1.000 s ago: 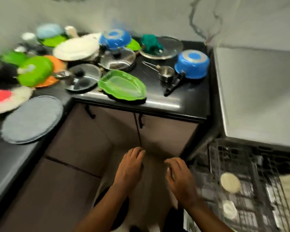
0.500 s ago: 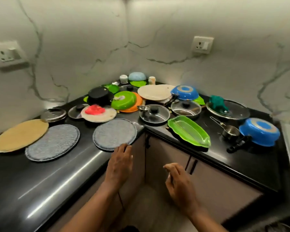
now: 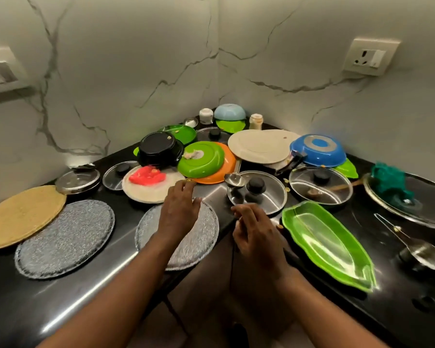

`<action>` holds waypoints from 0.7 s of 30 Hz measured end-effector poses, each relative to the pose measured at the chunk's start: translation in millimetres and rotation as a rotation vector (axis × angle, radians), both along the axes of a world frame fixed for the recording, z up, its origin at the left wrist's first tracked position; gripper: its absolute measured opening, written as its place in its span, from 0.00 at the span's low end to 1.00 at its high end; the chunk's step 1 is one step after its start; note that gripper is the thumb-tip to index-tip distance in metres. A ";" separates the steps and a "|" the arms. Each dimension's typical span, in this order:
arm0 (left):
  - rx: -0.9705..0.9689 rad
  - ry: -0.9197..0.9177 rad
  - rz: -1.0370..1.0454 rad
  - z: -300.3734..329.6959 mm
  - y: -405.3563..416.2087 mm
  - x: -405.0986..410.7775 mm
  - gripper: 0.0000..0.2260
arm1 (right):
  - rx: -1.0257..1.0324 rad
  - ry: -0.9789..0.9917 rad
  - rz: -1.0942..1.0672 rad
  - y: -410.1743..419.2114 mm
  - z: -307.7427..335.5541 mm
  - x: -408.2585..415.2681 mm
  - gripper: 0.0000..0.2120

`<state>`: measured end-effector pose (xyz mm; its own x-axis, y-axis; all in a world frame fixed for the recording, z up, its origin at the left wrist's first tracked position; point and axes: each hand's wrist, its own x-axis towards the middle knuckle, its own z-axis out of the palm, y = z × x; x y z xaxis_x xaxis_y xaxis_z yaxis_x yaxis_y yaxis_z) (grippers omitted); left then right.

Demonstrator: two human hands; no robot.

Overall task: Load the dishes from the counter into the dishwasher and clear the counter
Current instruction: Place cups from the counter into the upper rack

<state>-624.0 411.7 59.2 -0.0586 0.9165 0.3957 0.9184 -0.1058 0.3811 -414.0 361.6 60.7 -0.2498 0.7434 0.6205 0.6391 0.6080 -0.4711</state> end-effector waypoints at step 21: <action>-0.315 0.086 -0.113 15.0 323.2 83.1 0.35 | -0.198 0.128 -0.149 314.4 -4.2 69.4 0.16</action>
<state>-540.9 734.9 74.2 0.0714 0.9933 0.0908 0.9377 -0.0979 0.3334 -344.5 675.9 56.4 -0.0573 0.8760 0.4789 0.6426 0.3994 -0.6538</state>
